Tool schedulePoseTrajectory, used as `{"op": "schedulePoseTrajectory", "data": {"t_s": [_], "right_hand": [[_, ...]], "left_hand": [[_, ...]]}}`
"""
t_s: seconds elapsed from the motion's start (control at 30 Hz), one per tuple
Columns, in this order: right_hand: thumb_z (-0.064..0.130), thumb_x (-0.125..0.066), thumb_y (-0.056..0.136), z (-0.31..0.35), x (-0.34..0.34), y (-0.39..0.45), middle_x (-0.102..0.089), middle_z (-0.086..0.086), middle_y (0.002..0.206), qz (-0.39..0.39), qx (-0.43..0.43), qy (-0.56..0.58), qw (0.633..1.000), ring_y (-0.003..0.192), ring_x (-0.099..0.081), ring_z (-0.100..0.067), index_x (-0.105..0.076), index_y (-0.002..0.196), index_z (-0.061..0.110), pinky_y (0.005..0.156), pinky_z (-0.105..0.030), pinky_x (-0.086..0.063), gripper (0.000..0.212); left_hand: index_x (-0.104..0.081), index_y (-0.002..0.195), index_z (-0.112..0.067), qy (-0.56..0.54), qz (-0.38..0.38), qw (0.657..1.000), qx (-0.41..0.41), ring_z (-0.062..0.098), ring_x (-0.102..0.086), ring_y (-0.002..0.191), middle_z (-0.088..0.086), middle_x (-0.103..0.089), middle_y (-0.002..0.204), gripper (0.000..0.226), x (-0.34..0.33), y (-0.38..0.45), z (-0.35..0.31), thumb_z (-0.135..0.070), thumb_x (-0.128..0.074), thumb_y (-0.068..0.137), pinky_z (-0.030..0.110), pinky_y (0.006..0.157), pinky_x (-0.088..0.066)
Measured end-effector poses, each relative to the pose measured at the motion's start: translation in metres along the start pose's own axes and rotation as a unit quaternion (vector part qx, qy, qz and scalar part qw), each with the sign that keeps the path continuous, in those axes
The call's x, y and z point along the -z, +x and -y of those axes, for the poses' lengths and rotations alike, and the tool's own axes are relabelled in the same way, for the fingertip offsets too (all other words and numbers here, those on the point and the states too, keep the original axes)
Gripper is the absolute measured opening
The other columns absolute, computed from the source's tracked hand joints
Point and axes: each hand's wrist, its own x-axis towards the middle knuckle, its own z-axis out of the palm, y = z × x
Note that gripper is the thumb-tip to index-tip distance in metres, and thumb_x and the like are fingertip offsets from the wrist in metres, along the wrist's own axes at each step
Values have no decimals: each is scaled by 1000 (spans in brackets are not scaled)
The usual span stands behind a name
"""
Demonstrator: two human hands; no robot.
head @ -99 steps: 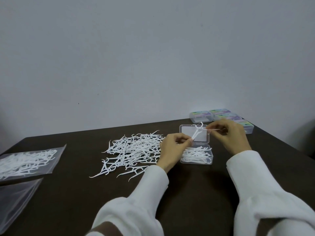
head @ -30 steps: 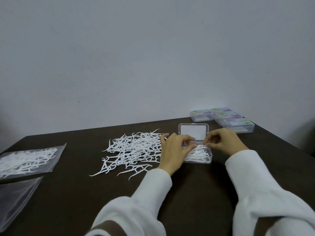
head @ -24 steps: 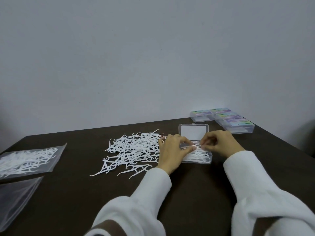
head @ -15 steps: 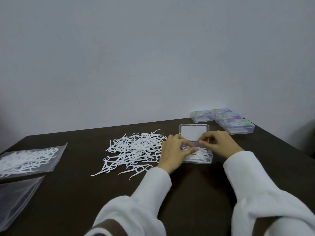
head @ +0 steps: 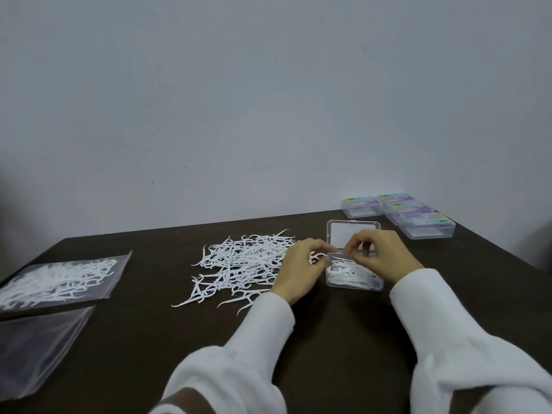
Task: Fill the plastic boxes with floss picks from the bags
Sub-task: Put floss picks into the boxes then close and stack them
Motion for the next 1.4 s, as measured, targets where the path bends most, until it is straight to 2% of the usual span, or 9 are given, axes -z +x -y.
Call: {"op": "schedulePoseTrajectory", "data": {"t_s": [0.13,0.27,0.37,0.47,0.57,0.77,1.03,1.2,1.4], "right_hand": [[8,-64,84,22,-15,3,-60,11,81,23,48,17,998,73,-54,-2,-68,83,24,65,-8,-41,17],[15,-64,84,44,-39,14,-64,2,104,72,87,-9,994,92,-57,-8,-66,103,21,89,-28,-49,20],[25,-64,84,60,-56,27,-51,5,130,162,102,-40,981,120,-46,-10,-51,124,26,105,-27,-35,42],[27,-62,86,73,-74,42,-36,5,146,187,101,-57,975,134,-34,-13,-35,139,27,110,-27,-26,59],[32,-59,88,80,-93,51,-32,3,150,200,73,-69,975,134,-35,-15,-25,144,27,110,-36,-32,66],[35,-56,90,86,-98,56,-60,5,121,100,128,-169,972,112,-55,-14,-56,118,25,96,-27,-35,30],[28,-64,87,78,-93,52,-70,0,100,38,91,-31,995,97,-63,-15,-70,102,18,86,-30,-48,20],[25,-70,82,79,-90,49,-66,-1,85,19,79,22,996,81,-61,-15,-67,102,19,82,-32,-51,21],[21,-72,80,75,-81,48,-63,3,71,-10,42,101,994,61,-59,3,-72,94,18,61,-2,-40,14]], "left_hand": [[-71,102,-15,-19,0,1000,22,-11,-55,87,-9,-65,101,19,34,-20,15,-7,-61,88,12,74,-42],[-60,119,-26,101,35,993,55,3,-41,119,-11,-53,123,44,78,-42,42,-38,-73,79,21,101,-31],[-39,138,-34,155,77,979,111,11,-17,138,-7,-31,145,87,107,-59,62,-61,-75,64,32,113,-18],[-26,145,-35,184,134,960,161,14,-9,142,-6,-18,154,98,126,-70,73,-63,-74,64,41,118,-15],[-31,143,-32,161,116,966,168,12,-26,138,-8,-31,150,93,133,-74,79,-59,-75,66,39,116,-24],[-52,128,-29,116,68,979,156,8,-50,116,-9,-54,127,64,136,-70,84,-40,-79,71,27,103,-40],[-71,97,-30,105,-14,987,119,6,-60,83,-12,-67,91,18,130,-70,87,-27,-75,79,25,76,-52],[-74,93,-30,112,-81,985,100,-3,-63,85,-12,-72,90,13,129,-70,84,-27,-74,80,22,82,-51],[-76,94,-24,37,-117,987,101,-4,-64,81,-12,-73,87,14,128,-66,75,-20,-74,81,15,78,-50]]}}
